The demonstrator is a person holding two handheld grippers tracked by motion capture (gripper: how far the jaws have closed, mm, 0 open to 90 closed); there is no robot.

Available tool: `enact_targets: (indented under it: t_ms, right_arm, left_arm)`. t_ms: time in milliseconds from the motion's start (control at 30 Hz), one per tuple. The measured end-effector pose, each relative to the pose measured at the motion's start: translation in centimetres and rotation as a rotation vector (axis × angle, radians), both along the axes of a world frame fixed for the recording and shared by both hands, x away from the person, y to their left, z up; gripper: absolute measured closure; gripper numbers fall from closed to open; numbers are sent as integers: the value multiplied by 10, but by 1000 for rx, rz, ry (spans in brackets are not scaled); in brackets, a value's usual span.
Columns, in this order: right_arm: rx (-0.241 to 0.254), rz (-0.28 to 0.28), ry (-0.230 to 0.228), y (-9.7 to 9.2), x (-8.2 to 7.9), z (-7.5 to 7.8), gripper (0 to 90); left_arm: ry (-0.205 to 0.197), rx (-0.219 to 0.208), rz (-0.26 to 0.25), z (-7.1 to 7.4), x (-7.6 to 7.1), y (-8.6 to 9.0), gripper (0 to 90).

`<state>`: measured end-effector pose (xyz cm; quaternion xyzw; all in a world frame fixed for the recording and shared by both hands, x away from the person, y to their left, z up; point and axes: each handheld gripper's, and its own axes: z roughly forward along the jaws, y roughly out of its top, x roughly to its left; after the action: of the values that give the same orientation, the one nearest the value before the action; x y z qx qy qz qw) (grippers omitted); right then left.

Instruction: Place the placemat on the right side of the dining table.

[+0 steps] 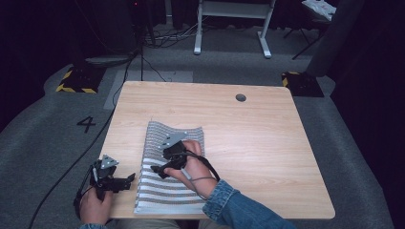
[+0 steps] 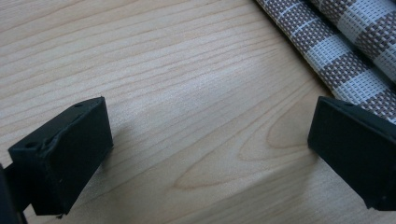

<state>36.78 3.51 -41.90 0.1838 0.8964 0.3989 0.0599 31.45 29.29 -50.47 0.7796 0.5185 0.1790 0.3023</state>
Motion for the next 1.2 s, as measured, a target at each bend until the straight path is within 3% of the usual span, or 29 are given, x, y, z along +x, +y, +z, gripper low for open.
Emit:
enact_targets:
  t_ms: [200,433,700,767,833,1067,1100,1133,1200]
  right_arm:
    - [-49,3,-15,22,0,-10,202]
    - [-23,-66,-14,43,1,-22,169]
    - [-75,-131,50,53,3,-46,154]
    - [-109,-114,45,54,4,-52,157]
    - [-105,-115,47,53,4,-53,166]
    - [-90,-42,168,47,7,-54,613]
    - [-88,-42,172,46,8,-55,629]
    - [-89,-42,192,46,8,-55,720]
    - [-84,-36,199,46,9,-58,798]
  left_arm:
    - [-1,-4,-5,0,2,0,0]
    - [0,-4,4,0,4,-2,0]
    - [0,-1,4,0,4,-2,0]
    - [-1,-2,3,0,4,-2,0]
    - [-1,-2,4,0,4,-2,0]
    - [0,-3,3,0,4,-2,0]
    - [-1,-3,3,0,4,-2,0]
    - [0,0,4,0,4,-2,0]
    - [-2,-2,4,0,4,-2,0]
